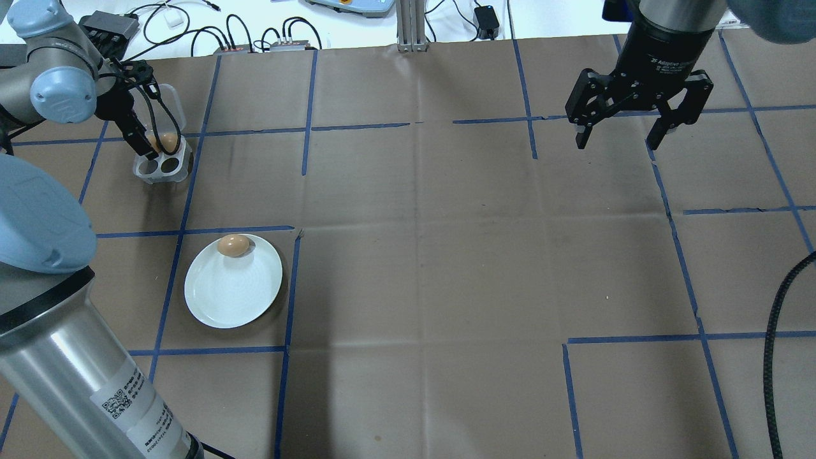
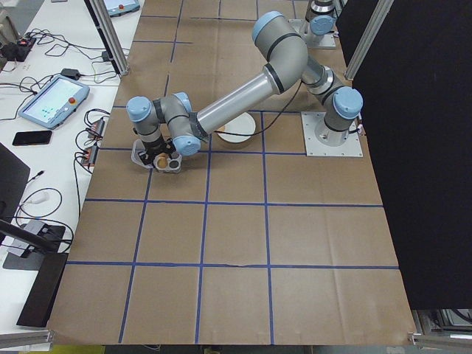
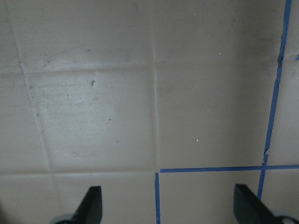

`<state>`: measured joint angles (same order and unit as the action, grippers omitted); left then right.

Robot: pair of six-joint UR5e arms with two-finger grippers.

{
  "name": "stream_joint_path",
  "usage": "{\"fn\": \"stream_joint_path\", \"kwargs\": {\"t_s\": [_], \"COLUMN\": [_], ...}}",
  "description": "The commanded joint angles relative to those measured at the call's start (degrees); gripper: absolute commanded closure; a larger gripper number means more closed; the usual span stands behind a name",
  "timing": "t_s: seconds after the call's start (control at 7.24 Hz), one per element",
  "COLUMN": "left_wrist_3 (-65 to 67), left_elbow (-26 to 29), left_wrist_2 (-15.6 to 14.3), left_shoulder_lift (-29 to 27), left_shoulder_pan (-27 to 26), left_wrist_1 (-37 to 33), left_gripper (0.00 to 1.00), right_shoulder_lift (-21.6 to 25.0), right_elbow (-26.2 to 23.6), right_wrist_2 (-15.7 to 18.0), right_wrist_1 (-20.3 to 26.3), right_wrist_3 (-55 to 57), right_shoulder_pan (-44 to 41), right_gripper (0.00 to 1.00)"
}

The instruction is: Place egg on plate

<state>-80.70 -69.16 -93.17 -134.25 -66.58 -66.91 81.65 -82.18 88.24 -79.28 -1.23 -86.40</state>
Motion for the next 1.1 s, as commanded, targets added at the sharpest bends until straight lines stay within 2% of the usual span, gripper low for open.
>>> {"fn": "stream_joint_path", "kwargs": {"t_s": [0.0,0.41,0.69,0.97], "left_wrist_3": [0.37,1.43,1.43,1.69], "left_elbow": [-0.1,0.08,0.08,-0.88], "left_wrist_2": [0.0,0.18,0.26,-0.35], "left_shoulder_lift": [0.12,0.74,1.53,6.51], "left_shoulder_pan": [-0.04,-0.13,-0.21,-0.3], "left_wrist_1": [0.2,0.2,0.2,-1.02], "left_gripper": [0.43,0.68,0.73,0.73], "right_shoulder_lift": [0.0,0.0,0.0,0.0], "right_elbow": [0.0,0.0,0.0,0.0], "right_wrist_2": [0.0,0.09,0.0,0.0], "right_wrist_1": [0.0,0.0,0.0,0.0], "right_wrist_3": [0.0,0.0,0.0,0.0], "right_shoulder_pan": [0.0,0.0,0.0,0.0], "right_gripper": [0.0,0.0,0.0,0.0]}}
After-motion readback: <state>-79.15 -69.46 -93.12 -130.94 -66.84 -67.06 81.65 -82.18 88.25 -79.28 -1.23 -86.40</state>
